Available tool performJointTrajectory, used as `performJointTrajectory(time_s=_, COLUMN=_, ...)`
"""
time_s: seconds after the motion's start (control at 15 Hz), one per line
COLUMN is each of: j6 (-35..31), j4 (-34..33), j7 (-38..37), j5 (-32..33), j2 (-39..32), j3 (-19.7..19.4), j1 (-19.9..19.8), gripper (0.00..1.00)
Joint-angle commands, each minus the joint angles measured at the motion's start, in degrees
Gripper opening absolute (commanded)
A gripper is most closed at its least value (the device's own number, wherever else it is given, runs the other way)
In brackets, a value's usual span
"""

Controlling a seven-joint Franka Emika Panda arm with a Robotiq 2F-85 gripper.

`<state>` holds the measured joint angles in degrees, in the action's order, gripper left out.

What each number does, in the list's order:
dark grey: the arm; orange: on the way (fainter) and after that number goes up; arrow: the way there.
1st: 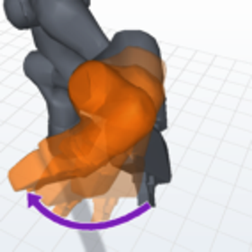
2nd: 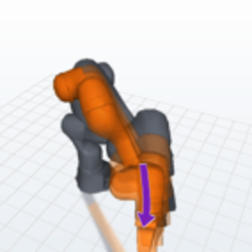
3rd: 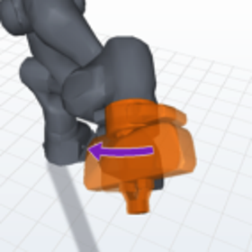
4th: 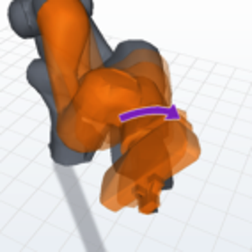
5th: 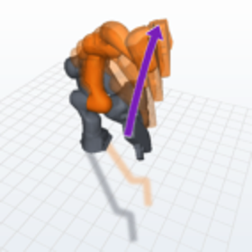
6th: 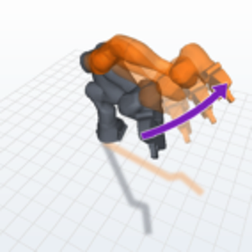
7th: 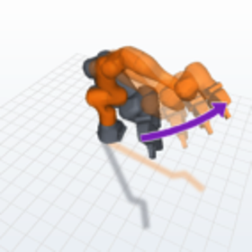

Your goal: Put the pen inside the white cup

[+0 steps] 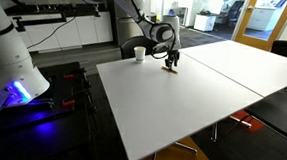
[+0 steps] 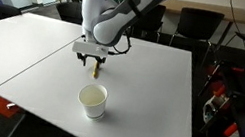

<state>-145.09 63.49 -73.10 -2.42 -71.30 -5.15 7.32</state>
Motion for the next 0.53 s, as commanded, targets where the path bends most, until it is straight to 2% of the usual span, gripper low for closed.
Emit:
performJointTrajectory(time_s=0.0, j6=2.5, j4=-3.8, j7=0.7, j5=-1.7, j2=-1.8, j3=0.2, j1=-0.5, gripper=0.42)
performJointTrajectory(time_s=0.07, j6=2.3, j4=-3.8, j7=0.6, j5=-1.7, j2=-1.9, j3=0.1, j1=-0.3, gripper=0.37)
performJointTrajectory(time_s=0.27, j6=2.1, j4=-3.2, j7=0.6, j5=-1.7, j2=-1.6, j3=0.1, j1=-0.2, gripper=0.36)
performJointTrajectory(time_s=0.33, j6=1.8, j4=-2.9, j7=0.5, j5=-1.6, j2=-1.5, j3=0.0, j1=-0.1, gripper=0.12)
performJointTrajectory(time_s=0.47, j6=1.5, j4=-2.3, j7=0.3, j5=-1.5, j2=-1.0, j3=-0.2, j1=0.2, gripper=0.09)
